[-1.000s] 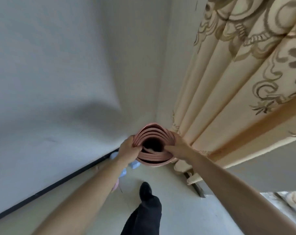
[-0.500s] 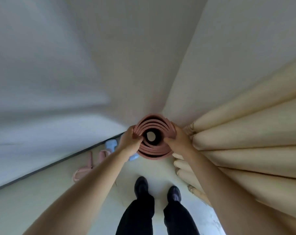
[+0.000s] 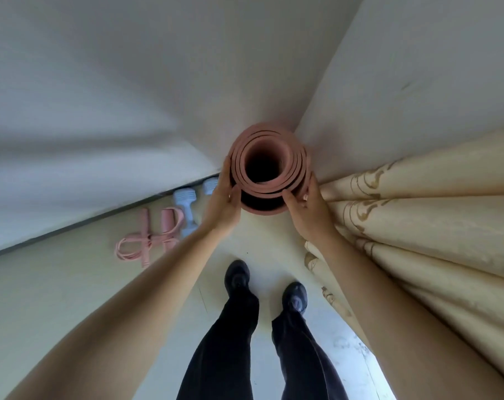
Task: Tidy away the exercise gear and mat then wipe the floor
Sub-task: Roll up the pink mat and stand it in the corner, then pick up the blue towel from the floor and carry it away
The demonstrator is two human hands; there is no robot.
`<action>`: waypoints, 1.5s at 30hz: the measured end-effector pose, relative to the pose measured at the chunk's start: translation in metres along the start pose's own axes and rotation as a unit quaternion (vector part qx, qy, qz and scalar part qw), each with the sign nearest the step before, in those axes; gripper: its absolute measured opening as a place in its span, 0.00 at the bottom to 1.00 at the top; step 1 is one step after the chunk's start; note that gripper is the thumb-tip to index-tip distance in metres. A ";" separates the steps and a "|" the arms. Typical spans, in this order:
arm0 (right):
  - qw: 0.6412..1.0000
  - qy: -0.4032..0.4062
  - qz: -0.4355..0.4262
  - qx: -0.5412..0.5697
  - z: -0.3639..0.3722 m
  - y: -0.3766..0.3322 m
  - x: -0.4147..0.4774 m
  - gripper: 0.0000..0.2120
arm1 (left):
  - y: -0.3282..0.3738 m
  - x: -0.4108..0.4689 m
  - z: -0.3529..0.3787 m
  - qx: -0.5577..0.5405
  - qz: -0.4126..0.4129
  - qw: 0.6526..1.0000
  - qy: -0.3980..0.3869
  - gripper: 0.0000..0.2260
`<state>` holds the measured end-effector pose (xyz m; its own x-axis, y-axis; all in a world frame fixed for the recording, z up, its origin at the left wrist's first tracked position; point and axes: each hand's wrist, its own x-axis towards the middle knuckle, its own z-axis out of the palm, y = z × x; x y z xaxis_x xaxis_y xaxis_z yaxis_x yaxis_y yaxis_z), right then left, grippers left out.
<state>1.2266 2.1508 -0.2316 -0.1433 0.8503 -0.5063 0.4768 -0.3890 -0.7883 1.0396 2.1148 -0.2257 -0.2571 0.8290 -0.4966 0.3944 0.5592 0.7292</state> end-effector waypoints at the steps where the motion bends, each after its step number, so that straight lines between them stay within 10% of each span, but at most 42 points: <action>1: 1.000 -0.004 -0.004 -0.007 -0.001 -0.005 -0.002 0.31 | 0.004 -0.004 -0.002 0.012 0.002 1.000 0.010 0.27; 10: 0.986 -0.025 -0.078 -0.147 -0.053 -0.110 -0.047 0.29 | 0.078 -0.074 -0.072 0.224 0.072 0.965 0.113 0.20; 22: 0.867 0.028 -0.415 -0.275 -0.073 -0.360 -0.204 0.27 | 0.212 -0.327 -0.271 0.361 0.151 0.796 0.462 0.24; 33: 0.713 0.047 -0.640 -0.284 0.093 -0.427 -0.397 0.29 | 0.097 -0.575 -0.384 0.350 0.008 0.700 0.622 0.27; 45: 0.569 -0.114 -0.768 -0.272 0.404 -0.362 -0.706 0.31 | -0.179 -0.914 -0.442 0.353 -0.196 0.611 0.681 0.27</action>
<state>0.8052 1.5479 0.2697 -0.8314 -0.0529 0.5532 -0.1737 0.9703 -0.1684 0.8138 1.2609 0.3060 -0.7598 0.1405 0.6348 0.2264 0.9724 0.0558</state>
